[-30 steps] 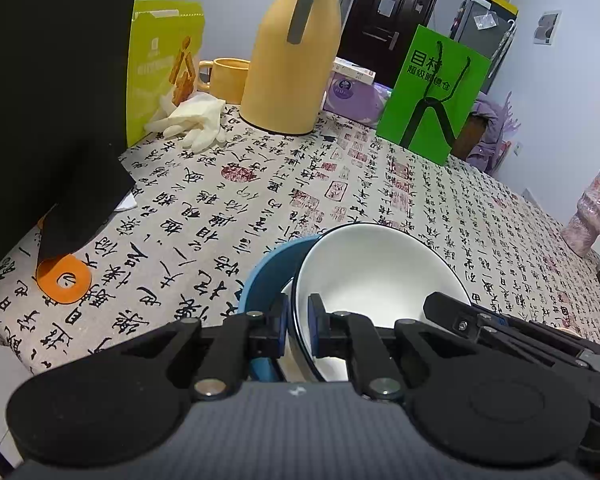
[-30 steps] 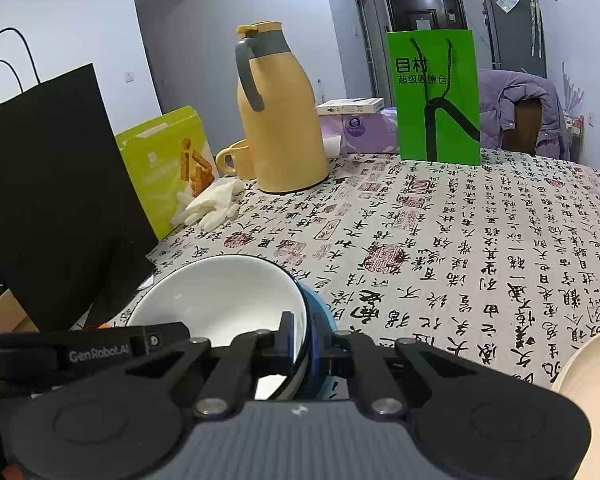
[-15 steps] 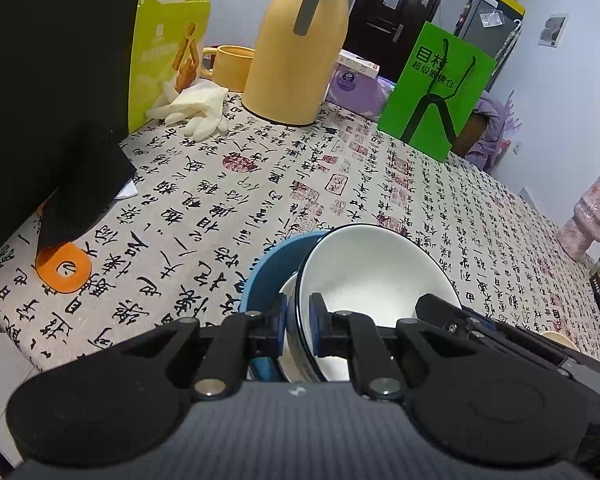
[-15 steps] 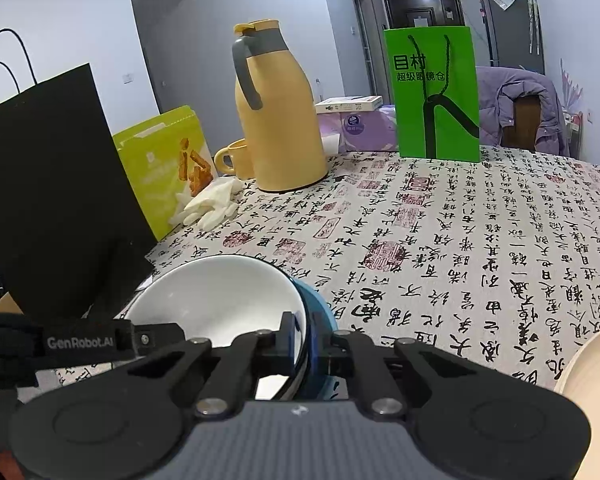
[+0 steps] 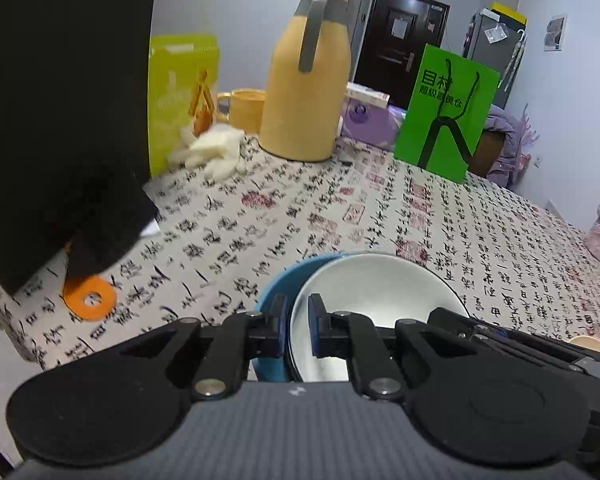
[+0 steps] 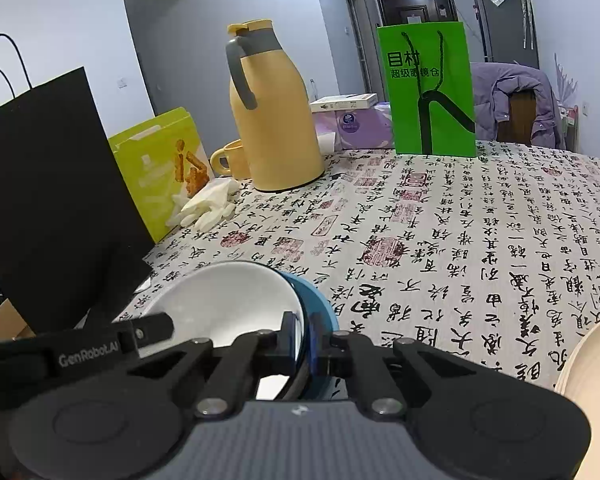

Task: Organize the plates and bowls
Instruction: 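Lower the held white bowl into the blue bowl with both grippers, then open both grippers to release the white bowl inside the blue bowl, then move both open grippers to the rim of the blue bowl stack, then close both grippers on the rim of the blue bowl stack, then lift and tilt the stacked bowls with both grippers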

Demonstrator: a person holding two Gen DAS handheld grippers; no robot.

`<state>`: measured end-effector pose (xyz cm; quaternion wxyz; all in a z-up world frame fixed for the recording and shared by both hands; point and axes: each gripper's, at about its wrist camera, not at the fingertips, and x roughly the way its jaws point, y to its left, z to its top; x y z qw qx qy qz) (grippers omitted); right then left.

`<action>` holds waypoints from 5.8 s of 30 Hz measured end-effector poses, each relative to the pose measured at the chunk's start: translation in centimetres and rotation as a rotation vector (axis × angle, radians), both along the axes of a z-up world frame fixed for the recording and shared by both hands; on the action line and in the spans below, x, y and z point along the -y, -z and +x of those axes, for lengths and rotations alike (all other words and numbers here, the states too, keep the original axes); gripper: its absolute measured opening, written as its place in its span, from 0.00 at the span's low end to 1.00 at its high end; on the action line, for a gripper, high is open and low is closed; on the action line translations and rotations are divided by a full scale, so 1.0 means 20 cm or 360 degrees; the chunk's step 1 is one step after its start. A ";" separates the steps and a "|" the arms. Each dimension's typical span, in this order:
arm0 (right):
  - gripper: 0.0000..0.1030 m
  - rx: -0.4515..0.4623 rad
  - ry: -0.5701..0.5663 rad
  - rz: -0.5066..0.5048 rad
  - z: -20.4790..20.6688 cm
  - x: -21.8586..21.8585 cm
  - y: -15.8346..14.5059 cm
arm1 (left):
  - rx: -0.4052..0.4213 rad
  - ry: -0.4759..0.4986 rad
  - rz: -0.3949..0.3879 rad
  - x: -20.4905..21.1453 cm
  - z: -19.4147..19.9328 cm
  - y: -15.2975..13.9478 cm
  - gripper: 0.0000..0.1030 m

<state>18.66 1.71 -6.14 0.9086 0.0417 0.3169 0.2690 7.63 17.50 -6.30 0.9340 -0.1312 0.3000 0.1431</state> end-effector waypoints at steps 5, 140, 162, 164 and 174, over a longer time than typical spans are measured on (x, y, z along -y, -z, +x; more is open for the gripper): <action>0.07 0.0007 -0.0001 0.0003 0.00 -0.01 0.00 | 0.0006 -0.0003 0.0017 -0.01 0.01 0.01 0.10; 0.50 -0.0532 -0.0049 0.0273 0.12 0.04 0.21 | -0.0050 0.0417 -0.0664 -0.34 0.16 0.30 0.46; 0.45 -0.0598 -0.0030 0.0483 0.12 0.12 0.27 | -0.0008 0.0377 -0.0665 -0.32 0.14 0.31 0.49; 0.45 -0.0596 -0.0028 0.0485 0.12 0.12 0.27 | -0.0011 0.0379 -0.0657 -0.31 0.14 0.30 0.49; 0.43 -0.0602 -0.0013 0.0530 0.11 0.13 0.28 | -0.0008 0.0375 -0.0650 -0.31 0.14 0.30 0.50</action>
